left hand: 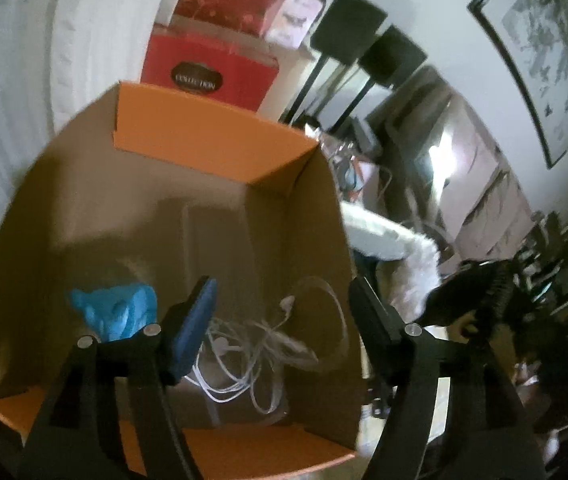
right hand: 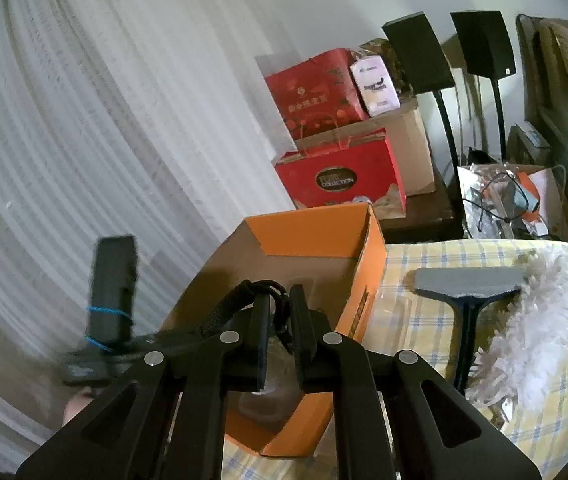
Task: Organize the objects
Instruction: 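Carry the white earphones with both grippers into the orange box and open them, then withdraw both open grippers up out of the orange box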
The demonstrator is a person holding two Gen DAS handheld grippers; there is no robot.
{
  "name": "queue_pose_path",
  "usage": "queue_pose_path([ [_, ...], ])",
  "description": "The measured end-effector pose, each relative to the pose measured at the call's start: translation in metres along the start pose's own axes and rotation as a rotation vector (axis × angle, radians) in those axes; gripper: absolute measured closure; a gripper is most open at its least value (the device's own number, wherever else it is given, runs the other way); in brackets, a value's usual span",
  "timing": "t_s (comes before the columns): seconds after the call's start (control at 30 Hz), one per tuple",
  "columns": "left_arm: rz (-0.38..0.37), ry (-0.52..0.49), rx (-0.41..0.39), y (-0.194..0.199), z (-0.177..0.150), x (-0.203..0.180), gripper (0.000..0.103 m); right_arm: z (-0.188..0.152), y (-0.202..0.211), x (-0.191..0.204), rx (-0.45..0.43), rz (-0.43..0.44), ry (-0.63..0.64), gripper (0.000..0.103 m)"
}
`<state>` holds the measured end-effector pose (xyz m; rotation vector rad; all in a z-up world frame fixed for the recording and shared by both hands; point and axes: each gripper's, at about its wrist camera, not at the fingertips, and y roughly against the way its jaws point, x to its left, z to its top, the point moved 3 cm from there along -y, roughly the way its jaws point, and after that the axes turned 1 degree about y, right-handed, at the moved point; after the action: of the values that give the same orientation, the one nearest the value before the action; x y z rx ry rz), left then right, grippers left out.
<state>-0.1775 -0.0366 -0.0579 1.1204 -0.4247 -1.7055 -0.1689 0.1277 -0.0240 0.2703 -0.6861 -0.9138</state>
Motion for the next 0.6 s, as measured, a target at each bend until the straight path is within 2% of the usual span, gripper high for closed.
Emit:
queue_pose_path([
  [0.17, 0.012, -0.005, -0.068, 0.033, 0.013, 0.007, 0.027, 0.004, -0.002, 0.007, -0.004, 0.012, 0.011, 0.093],
  [0.4, 0.136, -0.047, -0.122, 0.054, 0.011, 0.022, 0.017, 0.007, -0.026, 0.019, 0.026, 0.038, 0.013, 0.093],
  [0.6, 0.193, -0.054, -0.146, 0.061, 0.004, 0.036, 0.012, 0.002, -0.057, 0.022, 0.077, 0.058, -0.01, 0.093],
])
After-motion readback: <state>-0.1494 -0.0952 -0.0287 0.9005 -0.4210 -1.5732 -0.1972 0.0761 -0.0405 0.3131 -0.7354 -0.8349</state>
